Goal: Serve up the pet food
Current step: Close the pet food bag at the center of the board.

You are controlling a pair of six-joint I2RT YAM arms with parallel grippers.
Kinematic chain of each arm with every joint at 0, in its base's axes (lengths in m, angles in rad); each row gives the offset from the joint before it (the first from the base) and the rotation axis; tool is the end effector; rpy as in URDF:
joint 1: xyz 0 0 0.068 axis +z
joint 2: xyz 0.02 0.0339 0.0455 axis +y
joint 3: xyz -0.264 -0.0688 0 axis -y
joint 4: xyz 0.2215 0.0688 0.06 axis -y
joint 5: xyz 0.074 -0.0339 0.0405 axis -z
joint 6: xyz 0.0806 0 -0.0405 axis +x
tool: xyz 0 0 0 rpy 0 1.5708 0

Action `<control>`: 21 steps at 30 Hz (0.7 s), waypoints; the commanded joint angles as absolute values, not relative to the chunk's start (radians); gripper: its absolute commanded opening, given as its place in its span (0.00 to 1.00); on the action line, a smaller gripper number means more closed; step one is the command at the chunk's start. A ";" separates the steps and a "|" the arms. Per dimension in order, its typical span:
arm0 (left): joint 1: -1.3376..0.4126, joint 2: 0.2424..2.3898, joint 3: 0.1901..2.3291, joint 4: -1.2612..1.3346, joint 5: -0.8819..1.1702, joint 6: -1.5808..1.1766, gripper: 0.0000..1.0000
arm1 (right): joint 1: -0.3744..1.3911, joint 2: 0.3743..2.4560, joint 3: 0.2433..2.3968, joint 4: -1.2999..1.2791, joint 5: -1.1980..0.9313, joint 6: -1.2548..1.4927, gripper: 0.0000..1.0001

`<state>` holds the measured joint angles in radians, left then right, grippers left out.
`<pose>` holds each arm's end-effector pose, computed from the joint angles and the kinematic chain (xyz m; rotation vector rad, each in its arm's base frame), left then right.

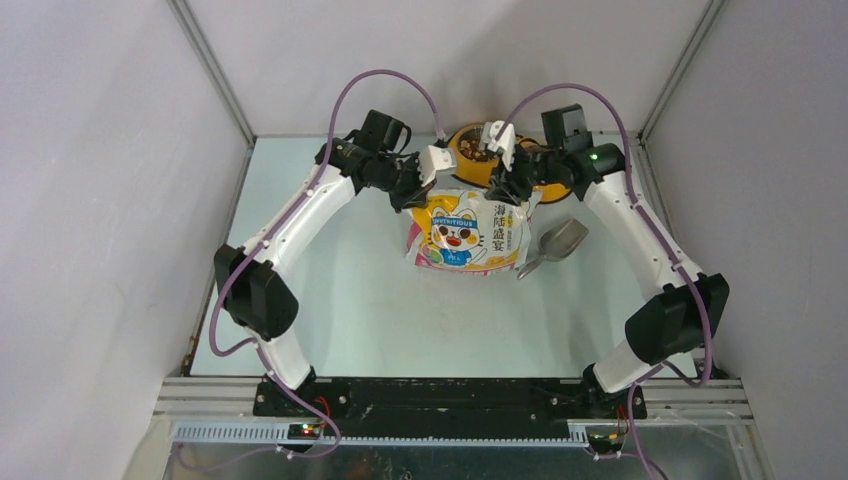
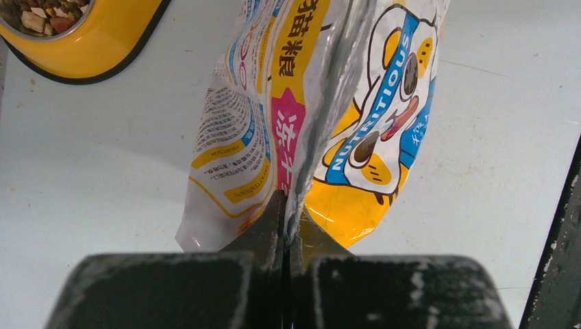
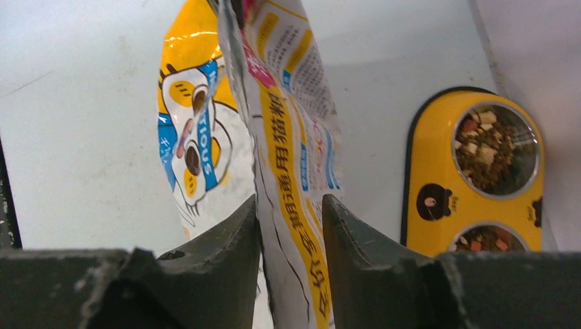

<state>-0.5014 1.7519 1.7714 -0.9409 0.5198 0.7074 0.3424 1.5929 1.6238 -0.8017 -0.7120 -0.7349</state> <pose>0.3095 -0.2153 0.3228 1.5365 1.8478 -0.5503 0.3047 0.1645 0.3502 -1.4017 1.6825 0.6106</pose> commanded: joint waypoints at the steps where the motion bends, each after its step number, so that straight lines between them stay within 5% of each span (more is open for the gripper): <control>1: -0.482 1.686 1.827 -0.940 0.511 0.716 0.00 | 0.301 1.538 1.626 -0.838 -0.693 -0.768 0.38; 3: -0.482 1.685 1.824 -0.938 0.511 0.717 0.00 | 0.284 1.537 1.627 -0.859 -0.705 -0.783 0.21; 4: -0.482 1.685 1.824 -0.937 0.511 0.716 0.00 | 0.277 1.541 1.629 -0.867 -0.705 -0.789 0.04; 5: -0.482 1.685 1.825 -0.936 0.511 0.715 0.00 | 0.275 1.542 1.632 -0.871 -0.705 -0.788 0.01; 10: -0.482 1.684 1.827 -0.936 0.511 0.710 0.00 | 0.267 1.510 1.604 -0.843 -0.722 -0.783 0.00; 12: -0.482 1.683 1.826 -0.939 0.508 0.711 0.00 | 0.269 1.510 1.620 -0.866 -0.711 -0.775 0.14; 13: -0.482 1.680 1.825 -0.940 0.505 0.715 0.00 | 0.269 1.513 1.626 -0.879 -0.704 -0.783 0.29; 17: -0.480 1.670 1.821 -0.942 0.500 0.721 0.00 | 0.247 1.492 1.611 -0.896 -0.679 -0.810 0.41; 20: -0.480 1.668 1.821 -0.940 0.500 0.720 0.00 | 0.230 1.488 1.600 -0.899 -0.671 -0.818 0.33; 21: -0.480 1.668 1.823 -0.938 0.500 0.719 0.00 | 0.223 1.491 1.603 -0.900 -0.668 -0.818 0.10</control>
<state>-0.5011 1.7515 1.7714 -0.9386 0.5190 0.7147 0.2440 1.5337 1.6032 -0.8871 -0.6910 -0.7982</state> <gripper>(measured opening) 0.008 0.352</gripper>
